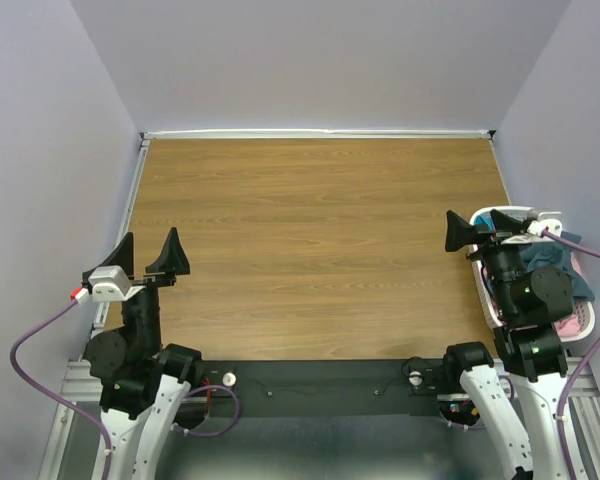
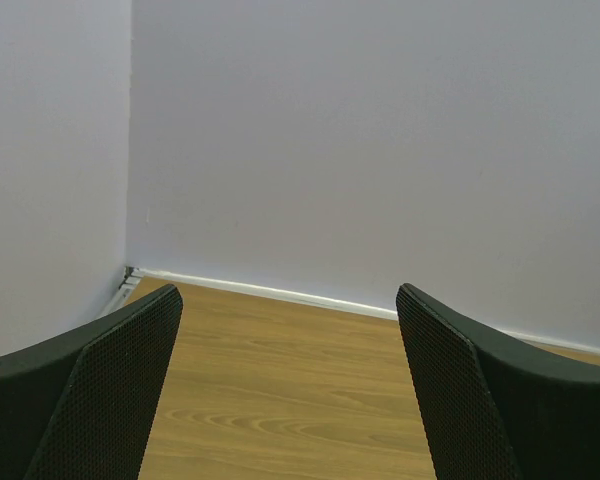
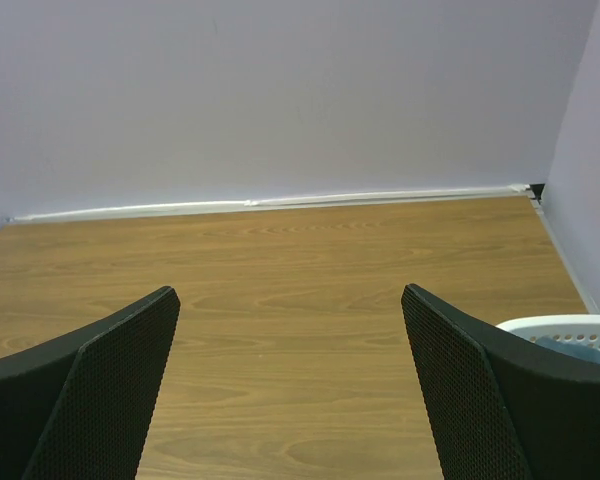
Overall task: Fold and stack the t-shirts
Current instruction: Grab the tshirt from the pile
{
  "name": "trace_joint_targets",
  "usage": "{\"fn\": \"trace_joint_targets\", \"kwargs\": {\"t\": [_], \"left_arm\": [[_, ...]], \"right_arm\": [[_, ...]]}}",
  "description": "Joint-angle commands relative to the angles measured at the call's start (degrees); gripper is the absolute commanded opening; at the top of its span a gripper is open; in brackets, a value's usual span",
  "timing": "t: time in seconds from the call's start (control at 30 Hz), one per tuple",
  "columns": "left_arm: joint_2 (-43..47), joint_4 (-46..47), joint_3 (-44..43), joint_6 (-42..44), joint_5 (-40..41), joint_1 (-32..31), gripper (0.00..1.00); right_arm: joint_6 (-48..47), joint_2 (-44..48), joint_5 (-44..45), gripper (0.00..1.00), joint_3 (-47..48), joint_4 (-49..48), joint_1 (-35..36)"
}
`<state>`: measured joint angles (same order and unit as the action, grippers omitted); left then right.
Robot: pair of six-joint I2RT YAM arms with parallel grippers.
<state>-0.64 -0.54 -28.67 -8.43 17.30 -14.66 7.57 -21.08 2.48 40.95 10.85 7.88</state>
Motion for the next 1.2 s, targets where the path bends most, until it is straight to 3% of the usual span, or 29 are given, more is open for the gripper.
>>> {"fn": "trace_joint_targets", "kwargs": {"t": [0.0, 0.37, 0.53, 0.63, 0.77, 0.83, 0.97, 1.17], "left_arm": [[2.3, 0.3, 0.6, -0.2, 0.5, 0.1, 0.96], [1.2, 0.3, 0.4, -0.5, 0.6, 0.1, 0.96], [-0.5, 0.0, -0.1, -1.9, 0.0, 0.1, 0.97], [-0.9, -0.2, -0.3, -1.3, -0.3, 0.1, 0.98], [-0.2, -0.1, -0.1, -1.3, -1.3, 0.1, 0.98], [-0.1, 0.2, 0.0, -0.7, -2.2, 0.1, 0.98], [0.3, 0.3, 0.3, -0.1, -3.1, 0.0, 0.99], [2.7, 0.3, 0.9, 0.3, -3.8, -0.5, 0.99]], "right_arm": [[-0.9, 0.0, 1.2, 1.00, 1.6, 1.5, 0.4], [0.7, -1.6, 4.5, 1.00, 1.3, 1.5, 0.4], [0.2, -8.5, 8.3, 1.00, 4.8, 5.1, 0.3], [1.7, -13.8, 17.1, 1.00, 7.1, 7.9, 0.3], [6.5, -19.9, 36.3, 1.00, 9.1, 9.3, 0.4], [4.7, -22.7, 39.5, 1.00, 10.4, 9.4, 0.3], [2.5, -31.6, 54.6, 1.00, 13.0, 9.6, 0.3], [2.8, -40.4, 55.3, 1.00, 14.9, 9.5, -6.1]]}}
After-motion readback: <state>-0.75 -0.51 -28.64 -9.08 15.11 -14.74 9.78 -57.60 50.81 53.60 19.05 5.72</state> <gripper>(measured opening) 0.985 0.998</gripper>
